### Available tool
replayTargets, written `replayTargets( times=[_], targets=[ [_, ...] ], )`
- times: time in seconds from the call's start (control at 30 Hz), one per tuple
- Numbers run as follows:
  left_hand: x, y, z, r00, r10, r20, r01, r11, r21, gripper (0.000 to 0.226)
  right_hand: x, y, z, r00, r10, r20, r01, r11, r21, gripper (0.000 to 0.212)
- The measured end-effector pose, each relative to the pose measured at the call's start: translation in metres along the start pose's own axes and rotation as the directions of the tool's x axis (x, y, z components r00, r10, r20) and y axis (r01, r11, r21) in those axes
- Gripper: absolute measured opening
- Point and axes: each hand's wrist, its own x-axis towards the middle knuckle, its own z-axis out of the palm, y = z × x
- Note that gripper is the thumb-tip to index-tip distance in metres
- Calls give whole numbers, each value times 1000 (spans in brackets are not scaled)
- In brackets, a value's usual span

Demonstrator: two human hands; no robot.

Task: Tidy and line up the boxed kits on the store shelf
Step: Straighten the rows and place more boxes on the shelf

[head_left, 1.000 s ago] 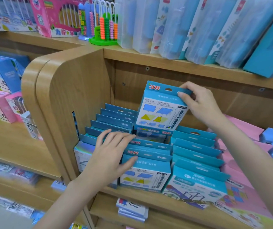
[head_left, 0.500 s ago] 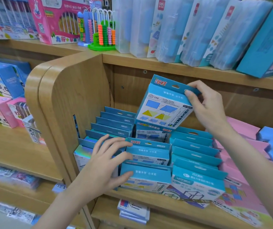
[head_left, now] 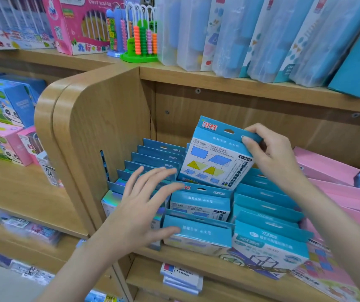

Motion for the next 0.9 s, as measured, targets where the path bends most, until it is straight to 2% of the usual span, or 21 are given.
replayTargets(
  times=[0.1,0.2,0.3,0.4,0.43,0.5,0.57,0.67,0.73,0.9],
  targets=[
    [13,-2,-4,1000,-22,7,22,1000,22,94,4,-2,1,996,-68,64,70,997,-40,8],
    [22,-4,-4,998,-50,30,49,998,42,105,2,2,16,957,-102,270,140,982,-129,7],
    [27,-10,-1,995,-19,101,12,998,68,96,-9,14,26,905,-62,420,137,979,-150,6],
    [29,-18,2,984,28,174,-38,998,54,71,-13,19,24,775,-7,632,164,968,-191,16],
    [30,-19,3,982,30,187,-38,999,36,70,-10,18,22,774,-13,633,162,971,-177,17],
    [31,-20,4,980,33,194,-34,999,2,72,4,14,16,855,-15,518,105,984,-146,17],
    [32,-20,4,979,34,201,-28,999,-33,69,21,16,16,915,-27,403,126,967,-223,18],
    [32,-19,2,979,11,202,5,997,-80,63,34,27,28,880,58,472,150,908,-391,27],
    [31,-17,0,979,7,202,11,996,-86,60,34,34,39,856,107,506,165,871,-463,23],
    [32,-12,-8,965,17,264,-1,998,-58,63,34,41,50,876,151,458,104,868,-485,9]
  ],
)
